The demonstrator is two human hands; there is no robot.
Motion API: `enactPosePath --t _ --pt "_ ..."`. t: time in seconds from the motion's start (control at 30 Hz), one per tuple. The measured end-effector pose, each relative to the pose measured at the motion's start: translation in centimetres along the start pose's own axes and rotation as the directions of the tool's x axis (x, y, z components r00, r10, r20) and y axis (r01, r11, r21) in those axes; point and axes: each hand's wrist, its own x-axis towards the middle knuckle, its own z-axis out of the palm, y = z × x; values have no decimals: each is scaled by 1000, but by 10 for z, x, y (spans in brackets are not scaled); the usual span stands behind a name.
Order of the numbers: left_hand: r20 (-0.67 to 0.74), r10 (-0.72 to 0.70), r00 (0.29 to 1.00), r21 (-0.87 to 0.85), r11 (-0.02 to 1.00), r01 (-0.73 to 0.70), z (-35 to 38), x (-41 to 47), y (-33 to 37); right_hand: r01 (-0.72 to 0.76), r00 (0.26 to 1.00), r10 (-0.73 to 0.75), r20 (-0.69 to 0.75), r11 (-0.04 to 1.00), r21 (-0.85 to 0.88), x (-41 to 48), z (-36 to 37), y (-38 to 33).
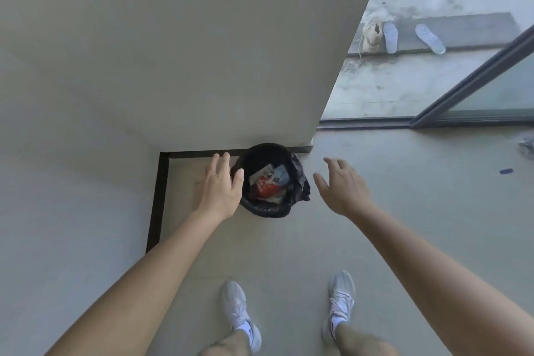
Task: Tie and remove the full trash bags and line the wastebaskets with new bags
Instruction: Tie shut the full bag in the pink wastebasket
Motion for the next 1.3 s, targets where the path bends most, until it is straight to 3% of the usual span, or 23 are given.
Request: enactPosePath --t 0.2,0.33,0.4,0.47,0.5,0.57,0.63,0.7,0.77,0.87,0.93,1.0,1.07,1.1,1.2,1.3 --pt "-50 -99 994 -15 995 98 170 69 -76 -140 990 137 31 936 323 98 165 39" --pt "-83 -352 932 -420 860 288 265 114 -113 -312 933 356 53 726 613 151 266 63" --pt "-107 -509 854 -624 703 341 304 139 -136 -368 888 448 109 547 752 172 308 74" --pt "90 -640 763 -797 413 441 336 163 -159 -434 852 460 250 353 829 193 341 83" --pt "215 -635 742 -854 246 458 350 175 -171 -455 858 401 322 299 839 203 355 87" --pt "391 -428 815 -881 84 466 371 200 -190 -405 911 196 363 264 875 221 373 97" --pt "334 -217 917 -924 115 364 380 226 -201 -268 963 31 268 222 937 242 379 106" --pt "181 -6 983 -979 91 181 381 240 -194 -146 988 -17 151 168 975 258 377 113" --pt "165 -90 982 -983 70 171 373 227 -179 -104 993 -43 113 168 980 264 367 115" --pt "158 -463 872 -975 69 213 357 218 -193 -166 968 -126 215 319 933 262 340 110" --pt "80 -583 808 -979 105 173 329 216 -188 -171 979 -24 202 439 882 260 326 107" --pt "-97 -584 806 -972 229 49 297 206 -163 -92 995 74 61 571 816 260 320 101" --pt "-306 -452 838 -906 409 -110 279 198 -132 24 991 83 -102 652 758 259 322 93" --pt "-364 -343 866 -861 478 -173 277 195 -117 65 987 77 -144 619 783 259 326 88" --pt "-343 -14 939 -799 531 -284 284 181 -77 122 972 94 -216 586 801 259 342 78" --pt "-240 251 938 -804 491 -337 287 160 -42 142 961 58 -269 735 664 251 346 72"
